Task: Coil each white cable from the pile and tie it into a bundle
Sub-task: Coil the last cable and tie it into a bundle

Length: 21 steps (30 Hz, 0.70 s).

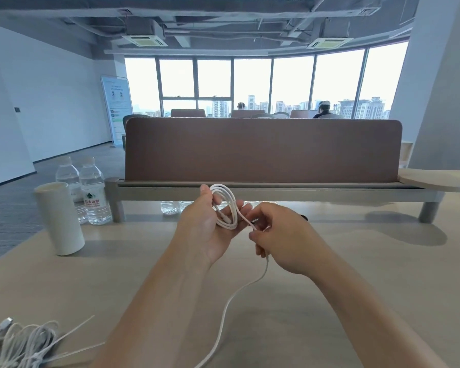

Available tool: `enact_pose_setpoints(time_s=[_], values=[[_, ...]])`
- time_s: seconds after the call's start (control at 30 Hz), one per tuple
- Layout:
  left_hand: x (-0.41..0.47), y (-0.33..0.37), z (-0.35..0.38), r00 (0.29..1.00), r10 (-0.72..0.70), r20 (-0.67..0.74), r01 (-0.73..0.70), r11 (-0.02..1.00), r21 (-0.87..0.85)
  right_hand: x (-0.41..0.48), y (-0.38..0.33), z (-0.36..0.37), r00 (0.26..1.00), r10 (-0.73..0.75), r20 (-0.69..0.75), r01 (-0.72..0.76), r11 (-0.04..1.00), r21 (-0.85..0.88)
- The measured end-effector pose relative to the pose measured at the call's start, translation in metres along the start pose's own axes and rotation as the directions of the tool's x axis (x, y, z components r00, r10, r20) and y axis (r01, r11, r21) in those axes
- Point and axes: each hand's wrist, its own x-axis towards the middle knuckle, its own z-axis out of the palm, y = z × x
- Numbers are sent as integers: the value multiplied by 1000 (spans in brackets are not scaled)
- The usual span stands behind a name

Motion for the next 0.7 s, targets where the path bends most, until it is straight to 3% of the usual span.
enact_pose_setpoints(time_s=[0.17, 0.4, 0.5, 0.7], values=[[1, 4, -1, 994, -1, -114, -6, 998, -63, -3, -5, 0, 976, 82, 200, -128, 966, 225], [8, 16, -13, 975, 44, -219, -70, 991, -115, -5, 3, -4, 923, 88, 375, -207, 935, 289], [7, 17, -12, 967, 71, -246, -92, 993, -72, -5, 5, -5, 935, 104, 340, -215, 927, 308], [-2, 16, -1, 963, 169, -212, -126, 971, 203, -5, -7, -2, 983, -36, 181, 28, 999, 47]])
